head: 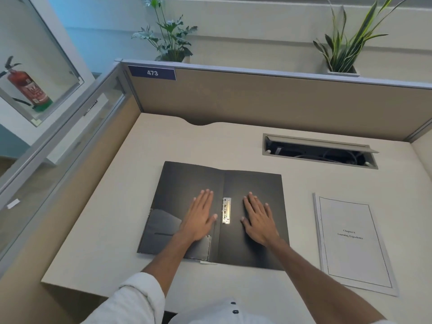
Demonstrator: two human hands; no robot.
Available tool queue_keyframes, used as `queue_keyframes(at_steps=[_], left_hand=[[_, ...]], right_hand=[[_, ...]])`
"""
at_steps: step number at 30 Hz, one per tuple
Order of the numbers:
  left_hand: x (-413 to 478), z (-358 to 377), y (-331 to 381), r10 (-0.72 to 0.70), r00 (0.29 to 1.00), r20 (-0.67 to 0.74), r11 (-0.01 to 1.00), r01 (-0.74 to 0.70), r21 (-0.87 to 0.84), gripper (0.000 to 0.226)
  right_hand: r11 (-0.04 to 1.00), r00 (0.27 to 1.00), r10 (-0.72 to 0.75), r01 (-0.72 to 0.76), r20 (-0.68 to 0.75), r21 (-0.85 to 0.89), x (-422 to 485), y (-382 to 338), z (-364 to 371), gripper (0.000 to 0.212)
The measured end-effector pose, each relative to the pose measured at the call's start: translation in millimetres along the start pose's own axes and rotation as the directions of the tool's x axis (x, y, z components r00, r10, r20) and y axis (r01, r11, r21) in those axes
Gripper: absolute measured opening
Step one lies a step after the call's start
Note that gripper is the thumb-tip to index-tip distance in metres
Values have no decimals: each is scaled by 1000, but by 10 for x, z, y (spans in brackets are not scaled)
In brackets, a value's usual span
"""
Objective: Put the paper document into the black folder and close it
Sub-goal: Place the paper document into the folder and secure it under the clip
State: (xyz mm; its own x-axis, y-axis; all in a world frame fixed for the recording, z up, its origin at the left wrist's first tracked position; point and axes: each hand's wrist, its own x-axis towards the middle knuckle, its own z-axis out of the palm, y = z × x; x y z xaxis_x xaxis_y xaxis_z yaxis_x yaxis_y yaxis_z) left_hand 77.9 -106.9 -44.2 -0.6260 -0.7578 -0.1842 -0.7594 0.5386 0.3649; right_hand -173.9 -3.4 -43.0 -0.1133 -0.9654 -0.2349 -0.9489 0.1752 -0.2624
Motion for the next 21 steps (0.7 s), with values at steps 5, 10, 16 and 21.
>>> queue_keyframes(at_steps=[5,10,16,21], left_hand=[[84,137,169,-17,993,120,1000,18,-8,90],[86,272,159,-53,985,164,998,55,-8,92],[85,305,217,-106,977,184,994,107,6,98],[82,289,203,-117,975,190,993,114,27,103]], right_hand=[[999,999,26,-28,46,40,-90,140,176,72],[999,999,25,-26,39,32,-127,110,219,71],[998,998,44,-45,43,35,-167,61,258,71],[998,996,38,-41,76,37,-151,60,233,71]])
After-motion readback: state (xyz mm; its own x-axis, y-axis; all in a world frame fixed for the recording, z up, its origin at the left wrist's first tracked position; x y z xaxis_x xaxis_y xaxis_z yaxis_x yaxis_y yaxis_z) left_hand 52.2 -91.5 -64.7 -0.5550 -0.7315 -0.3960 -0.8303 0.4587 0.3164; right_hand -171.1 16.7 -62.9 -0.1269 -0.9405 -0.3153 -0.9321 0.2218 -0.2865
